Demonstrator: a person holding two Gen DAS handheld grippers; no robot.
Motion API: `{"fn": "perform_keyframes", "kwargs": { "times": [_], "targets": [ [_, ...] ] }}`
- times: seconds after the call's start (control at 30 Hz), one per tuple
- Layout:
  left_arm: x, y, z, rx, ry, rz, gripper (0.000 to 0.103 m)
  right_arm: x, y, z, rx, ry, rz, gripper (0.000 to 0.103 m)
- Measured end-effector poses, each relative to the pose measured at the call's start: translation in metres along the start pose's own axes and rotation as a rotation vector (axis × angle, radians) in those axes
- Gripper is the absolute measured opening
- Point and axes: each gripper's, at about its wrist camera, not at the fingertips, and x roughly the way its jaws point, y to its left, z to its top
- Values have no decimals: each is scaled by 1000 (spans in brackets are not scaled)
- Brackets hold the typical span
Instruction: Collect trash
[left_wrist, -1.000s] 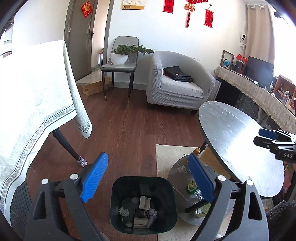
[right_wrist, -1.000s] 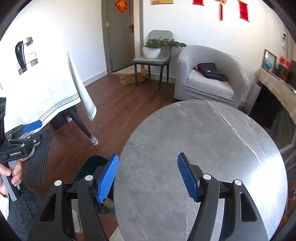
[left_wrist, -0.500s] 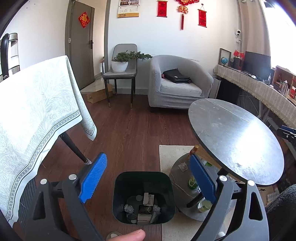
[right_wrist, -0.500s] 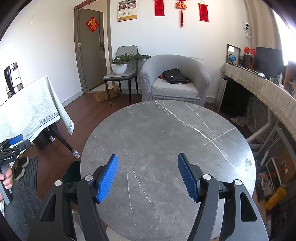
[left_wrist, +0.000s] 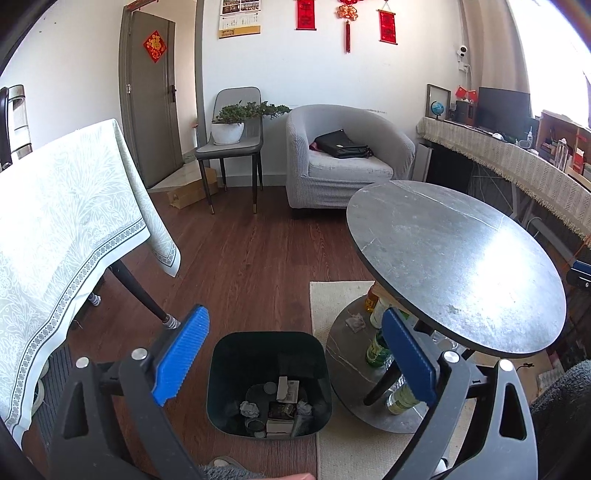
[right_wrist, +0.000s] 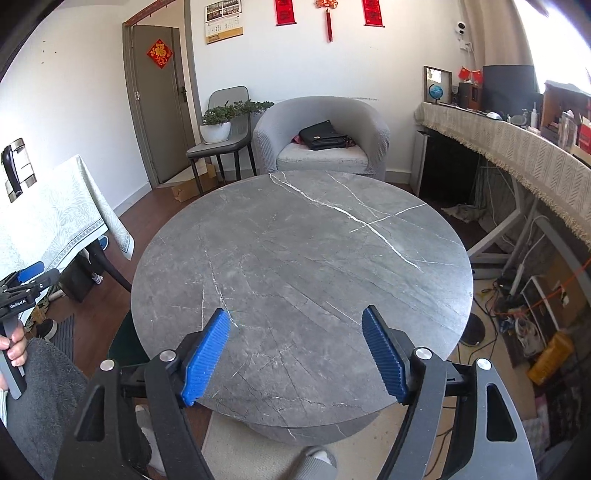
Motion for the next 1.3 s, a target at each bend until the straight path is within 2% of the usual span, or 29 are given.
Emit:
{"fn": "perform_keyframes", "kwargs": {
  "times": [0.27,0.4,1.3],
  "targets": [
    [-1,8,-5,-51,16,-1,98,1,12,-3,-61,1,29,88],
    [3,8,-5,-51,27,-2,98,0,19,-4,-90,-1,44,89],
    [8,3,-8,-47,47,26,98,3,21,-1,-88,9,74,91]
  ]
}}
